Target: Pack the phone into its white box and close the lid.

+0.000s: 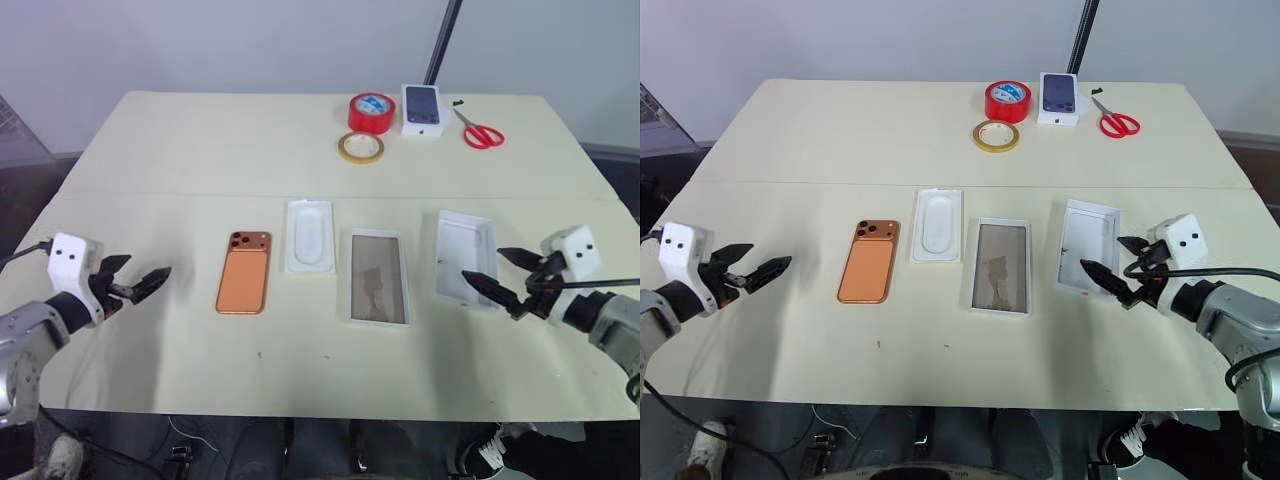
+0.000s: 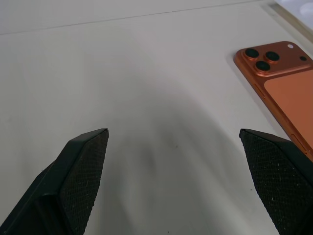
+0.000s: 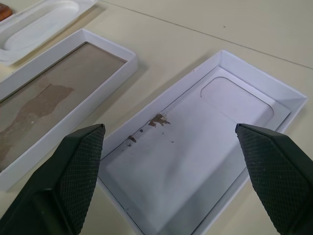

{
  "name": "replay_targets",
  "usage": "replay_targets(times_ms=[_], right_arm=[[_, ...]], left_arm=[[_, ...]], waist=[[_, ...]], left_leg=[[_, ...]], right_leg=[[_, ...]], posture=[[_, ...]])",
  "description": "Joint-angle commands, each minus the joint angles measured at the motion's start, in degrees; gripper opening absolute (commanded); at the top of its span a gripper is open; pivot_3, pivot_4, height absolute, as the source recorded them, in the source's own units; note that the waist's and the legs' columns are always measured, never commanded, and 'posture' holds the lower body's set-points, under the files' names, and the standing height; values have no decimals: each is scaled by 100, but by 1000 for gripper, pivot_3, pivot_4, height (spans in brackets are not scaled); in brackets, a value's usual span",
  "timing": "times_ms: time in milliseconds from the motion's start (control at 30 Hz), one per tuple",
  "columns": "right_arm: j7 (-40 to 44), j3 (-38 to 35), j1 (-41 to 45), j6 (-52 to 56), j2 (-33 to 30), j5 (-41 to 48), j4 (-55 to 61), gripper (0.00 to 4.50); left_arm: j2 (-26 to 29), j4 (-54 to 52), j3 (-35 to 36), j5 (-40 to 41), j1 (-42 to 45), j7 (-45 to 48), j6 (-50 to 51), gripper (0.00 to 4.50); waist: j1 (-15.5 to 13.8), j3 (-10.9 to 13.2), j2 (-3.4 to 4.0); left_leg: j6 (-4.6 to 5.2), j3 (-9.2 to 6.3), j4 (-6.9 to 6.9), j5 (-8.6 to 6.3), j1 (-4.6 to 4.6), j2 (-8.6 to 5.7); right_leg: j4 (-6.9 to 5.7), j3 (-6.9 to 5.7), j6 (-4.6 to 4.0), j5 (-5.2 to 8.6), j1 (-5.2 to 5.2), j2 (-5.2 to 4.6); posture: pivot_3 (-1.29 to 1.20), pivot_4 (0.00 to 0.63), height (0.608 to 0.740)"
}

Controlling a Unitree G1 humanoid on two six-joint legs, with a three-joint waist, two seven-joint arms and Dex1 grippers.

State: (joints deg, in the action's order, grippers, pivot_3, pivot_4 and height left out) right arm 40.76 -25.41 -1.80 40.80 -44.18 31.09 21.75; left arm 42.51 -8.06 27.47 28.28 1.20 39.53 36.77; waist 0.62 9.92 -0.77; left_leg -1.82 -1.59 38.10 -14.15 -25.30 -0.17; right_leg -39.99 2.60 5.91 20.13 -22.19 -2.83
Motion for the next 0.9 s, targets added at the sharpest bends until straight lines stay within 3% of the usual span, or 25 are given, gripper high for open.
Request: replay_targets(times_ms=[33, 267, 567, 700, 900], right_arm=[[-40, -178, -16, -86, -15, 80, 203, 4472], [-192, 98, 156, -73, 35, 75, 419, 4472], [-833, 1294, 1184, 5, 317, -352, 510, 4472], [-893, 1733, 1538, -100, 471, -516, 347, 4472], [-952, 2159, 1955, -94, 680, -690, 285, 4472]], left_arm=[[75, -17, -77, 44, 194, 31, -34, 4500], [-49, -109, -268, 68, 367, -70, 1, 4500], [-545, -336, -904, 80, 890, -376, 193, 4500], [-1055, -291, -1597, -173, 1668, -955, 556, 4500], [-2050, 3, -2069, -188, 3180, -2116, 2128, 4500]], waist=[[0, 0, 0], [15, 0, 0], [-4, -1, -1], [-46, -3, -4], [-18, -5, -8]], left_leg=[[0, 0, 0, 0, 0, 0], [0, 0, 0, 0, 0, 2], [0, 0, 4, 0, 0, 1], [0, -1, 9, 0, -2, -4], [0, -1, 15, 0, -6, -6]], right_leg=[[0, 0, 0, 0, 0, 0], [-2, 0, 0, 0, -2, 3], [-4, -1, 0, 0, -3, 3], [-4, -7, 1, -1, 0, 1], [-11, -8, 2, -1, -6, 12]], posture=[[0, 150, 709], [0, 150, 709], [0, 150, 709], [0, 150, 709], [0, 150, 709]])
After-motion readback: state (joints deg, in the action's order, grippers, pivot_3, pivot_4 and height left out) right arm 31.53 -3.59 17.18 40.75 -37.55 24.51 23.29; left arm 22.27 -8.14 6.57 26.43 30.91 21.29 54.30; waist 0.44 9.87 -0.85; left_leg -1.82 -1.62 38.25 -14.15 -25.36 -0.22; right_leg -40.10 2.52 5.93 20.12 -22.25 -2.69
